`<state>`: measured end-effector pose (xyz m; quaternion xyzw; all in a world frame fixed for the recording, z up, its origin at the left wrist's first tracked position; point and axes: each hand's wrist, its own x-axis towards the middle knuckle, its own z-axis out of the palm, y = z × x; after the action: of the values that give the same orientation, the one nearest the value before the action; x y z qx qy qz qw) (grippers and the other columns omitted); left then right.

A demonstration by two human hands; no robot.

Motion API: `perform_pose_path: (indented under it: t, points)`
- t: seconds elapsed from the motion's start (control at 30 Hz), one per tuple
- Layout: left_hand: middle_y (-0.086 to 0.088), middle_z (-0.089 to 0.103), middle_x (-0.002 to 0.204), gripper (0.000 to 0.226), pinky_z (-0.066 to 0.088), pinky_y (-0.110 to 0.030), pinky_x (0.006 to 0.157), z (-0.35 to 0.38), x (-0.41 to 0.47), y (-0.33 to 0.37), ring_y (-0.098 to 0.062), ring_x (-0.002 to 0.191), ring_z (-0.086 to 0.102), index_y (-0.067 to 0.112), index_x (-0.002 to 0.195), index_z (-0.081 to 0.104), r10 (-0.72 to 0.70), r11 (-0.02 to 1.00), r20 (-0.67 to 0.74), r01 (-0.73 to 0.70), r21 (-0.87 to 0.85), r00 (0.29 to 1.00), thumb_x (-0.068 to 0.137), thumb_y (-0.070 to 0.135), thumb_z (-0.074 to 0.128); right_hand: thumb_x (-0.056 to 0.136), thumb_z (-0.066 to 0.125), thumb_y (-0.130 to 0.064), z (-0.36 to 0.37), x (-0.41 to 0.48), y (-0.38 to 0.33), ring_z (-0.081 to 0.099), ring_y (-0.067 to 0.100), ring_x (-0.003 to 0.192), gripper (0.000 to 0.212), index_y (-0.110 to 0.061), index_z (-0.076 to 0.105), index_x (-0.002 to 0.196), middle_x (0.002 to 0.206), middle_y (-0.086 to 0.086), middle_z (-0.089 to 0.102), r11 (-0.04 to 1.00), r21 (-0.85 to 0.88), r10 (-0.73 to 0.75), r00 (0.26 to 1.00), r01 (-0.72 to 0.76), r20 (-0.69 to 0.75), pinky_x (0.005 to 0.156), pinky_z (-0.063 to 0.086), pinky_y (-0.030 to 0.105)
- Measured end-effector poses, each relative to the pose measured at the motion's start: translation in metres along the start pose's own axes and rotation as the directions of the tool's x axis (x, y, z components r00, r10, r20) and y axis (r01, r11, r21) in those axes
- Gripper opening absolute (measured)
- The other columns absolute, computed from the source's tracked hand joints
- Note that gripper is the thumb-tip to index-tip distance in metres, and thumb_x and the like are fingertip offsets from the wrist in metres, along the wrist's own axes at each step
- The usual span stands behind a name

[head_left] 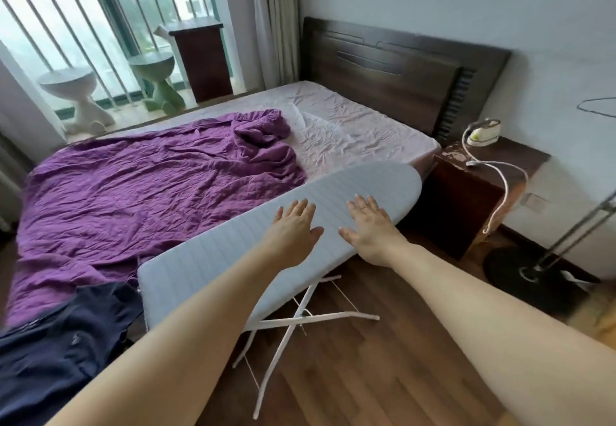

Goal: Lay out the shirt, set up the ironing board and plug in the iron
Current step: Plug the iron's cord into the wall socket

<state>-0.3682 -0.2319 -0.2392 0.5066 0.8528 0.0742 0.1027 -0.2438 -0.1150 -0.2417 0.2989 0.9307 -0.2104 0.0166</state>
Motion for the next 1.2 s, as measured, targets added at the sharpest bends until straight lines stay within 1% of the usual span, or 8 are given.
perform_pose_path:
  t: [0.13, 0.27, 0.33, 0.37, 0.53, 0.83, 1.07, 1.2]
  points:
    - [-0.006, 0.004, 0.16, 0.059, -0.002, -0.04, 0.121, -0.008, 0.029, 0.047, -0.021, 0.148, -0.001, 0.014, 0.15, 0.01, 0.144, 0.989, 0.004, -0.144, 0.021, 0.99, 0.1, 0.039, 0.029, 0.1, 0.034, -0.039, -0.034, -0.012, 0.042, -0.013, 0.022, 0.147, 0.066, -0.013, 0.004, 0.152, 0.161, 0.004, -0.008, 0.994, 0.02, 0.106, 0.989, -0.105, -0.107, 0.12, -0.004, 0.039]
    - [-0.005, 0.003, 0.16, 0.059, -0.005, -0.039, 0.12, -0.008, 0.073, 0.109, -0.019, 0.148, -0.003, 0.014, 0.15, 0.008, 0.301, 0.953, 0.002, -0.301, 0.029, 0.954, 0.1, 0.038, 0.029, 0.1, 0.034, -0.038, -0.066, -0.014, 0.105, -0.012, 0.022, 0.147, 0.065, -0.013, 0.005, 0.152, 0.161, 0.005, -0.007, 0.971, 0.056, 0.237, 0.948, -0.23, -0.212, 0.12, -0.003, 0.039]
    - [-0.004, 0.003, 0.16, 0.058, -0.007, -0.039, 0.12, -0.011, 0.088, 0.132, -0.019, 0.148, -0.002, 0.016, 0.15, 0.008, 0.349, 0.937, 0.015, -0.35, 0.026, 0.937, 0.1, 0.038, 0.029, 0.1, 0.034, -0.038, -0.076, -0.013, 0.128, -0.012, 0.022, 0.147, 0.065, -0.013, 0.005, 0.152, 0.161, 0.005, -0.008, 0.96, 0.071, 0.281, 0.934, -0.272, -0.222, 0.121, -0.003, 0.039]
    - [-0.004, 0.004, 0.16, 0.058, -0.007, -0.039, 0.119, -0.007, 0.12, 0.166, -0.019, 0.148, -0.002, 0.017, 0.15, 0.009, 0.393, 0.919, 0.013, -0.393, 0.033, 0.919, 0.1, 0.038, 0.03, 0.1, 0.034, -0.038, -0.092, -0.006, 0.165, -0.013, 0.021, 0.147, 0.064, -0.013, 0.005, 0.152, 0.161, 0.005, -0.008, 0.947, 0.09, 0.32, 0.915, -0.308, -0.246, 0.121, -0.003, 0.039]
    - [-0.003, 0.009, 0.16, 0.058, -0.005, -0.046, 0.119, 0.004, 0.198, 0.231, -0.021, 0.148, 0.002, 0.018, 0.149, 0.013, 0.447, 0.893, -0.009, -0.447, 0.049, 0.894, 0.099, 0.039, 0.033, 0.1, 0.034, -0.036, -0.122, 0.017, 0.242, -0.012, 0.022, 0.148, 0.064, -0.011, 0.005, 0.152, 0.161, 0.006, -0.006, 0.927, 0.128, 0.374, 0.881, -0.352, -0.288, 0.12, 0.0, 0.038]
    - [-0.004, 0.014, 0.159, 0.058, 0.001, -0.042, 0.121, 0.028, 0.33, 0.327, -0.021, 0.148, 0.003, 0.017, 0.148, 0.019, 0.549, 0.834, -0.022, -0.545, 0.088, 0.836, 0.097, 0.038, 0.038, 0.1, 0.031, -0.04, -0.167, 0.074, 0.368, -0.008, 0.024, 0.148, 0.064, -0.011, 0.006, 0.152, 0.161, 0.007, -0.003, 0.888, 0.097, 0.458, 0.846, -0.449, -0.274, 0.121, 0.002, 0.042]
    - [-0.005, 0.016, 0.158, 0.056, 0.0, -0.041, 0.121, 0.059, 0.436, 0.366, -0.022, 0.147, 0.007, 0.014, 0.146, 0.025, 0.603, 0.794, 0.005, -0.601, 0.091, 0.798, 0.097, 0.034, 0.041, 0.1, 0.038, -0.036, -0.19, 0.136, 0.442, -0.004, 0.024, 0.148, 0.064, -0.01, 0.011, 0.151, 0.161, 0.008, 0.002, 0.879, 0.162, 0.477, 0.834, -0.449, -0.276, 0.121, 0.002, 0.038]
    - [-0.006, 0.018, 0.157, 0.057, -0.001, -0.038, 0.12, 0.077, 0.51, 0.374, -0.021, 0.147, 0.007, 0.012, 0.146, 0.024, 0.617, 0.785, -0.017, -0.614, 0.079, 0.787, 0.097, 0.033, 0.041, 0.099, 0.042, -0.032, -0.207, 0.195, 0.487, 0.007, 0.026, 0.148, 0.06, -0.007, 0.018, 0.149, 0.158, 0.009, 0.017, 0.881, 0.125, 0.473, 0.837, -0.456, -0.277, 0.12, 0.006, 0.036]
